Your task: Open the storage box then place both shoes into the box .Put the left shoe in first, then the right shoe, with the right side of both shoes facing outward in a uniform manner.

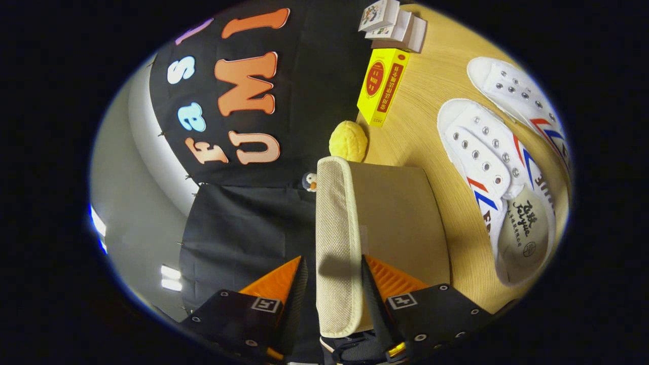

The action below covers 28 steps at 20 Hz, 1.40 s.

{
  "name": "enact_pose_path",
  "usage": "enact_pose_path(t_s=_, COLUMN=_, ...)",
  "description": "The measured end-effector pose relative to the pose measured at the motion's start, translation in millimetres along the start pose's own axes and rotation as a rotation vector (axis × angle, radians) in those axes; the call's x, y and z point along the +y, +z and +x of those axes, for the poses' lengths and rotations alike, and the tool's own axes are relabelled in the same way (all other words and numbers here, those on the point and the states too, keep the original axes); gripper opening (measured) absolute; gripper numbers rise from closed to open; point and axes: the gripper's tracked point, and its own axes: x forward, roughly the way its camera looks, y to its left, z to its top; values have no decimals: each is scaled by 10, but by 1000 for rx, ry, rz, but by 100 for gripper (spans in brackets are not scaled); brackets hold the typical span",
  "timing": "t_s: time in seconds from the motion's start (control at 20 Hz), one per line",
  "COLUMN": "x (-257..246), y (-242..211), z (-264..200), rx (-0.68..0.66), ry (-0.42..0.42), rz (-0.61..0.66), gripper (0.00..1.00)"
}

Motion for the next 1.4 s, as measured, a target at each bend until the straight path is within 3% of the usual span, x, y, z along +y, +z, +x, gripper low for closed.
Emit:
enact_pose_path(t_s=0.2, x=374, y=13, z=-84, rx=0, ry=26, rz=-64, gripper=24)
enact_pose_path(t_s=0.4, x=775, y=97, z=-50, rx=-37, ry=11, rz=-131, gripper=1)
enact_pose_path(t_s=0.8, x=1777, y=-251, z=513, rx=22, ry=97, rz=-259, gripper=2)
enact_pose_path(t_s=1.25, x=2193, y=-853, z=1286, rx=101, ry=116, rz=-311, gripper=3)
enact_pose_path(t_s=1.4, x=2187, y=-939, z=1415, rx=95, ry=77, rz=-398, gripper=14)
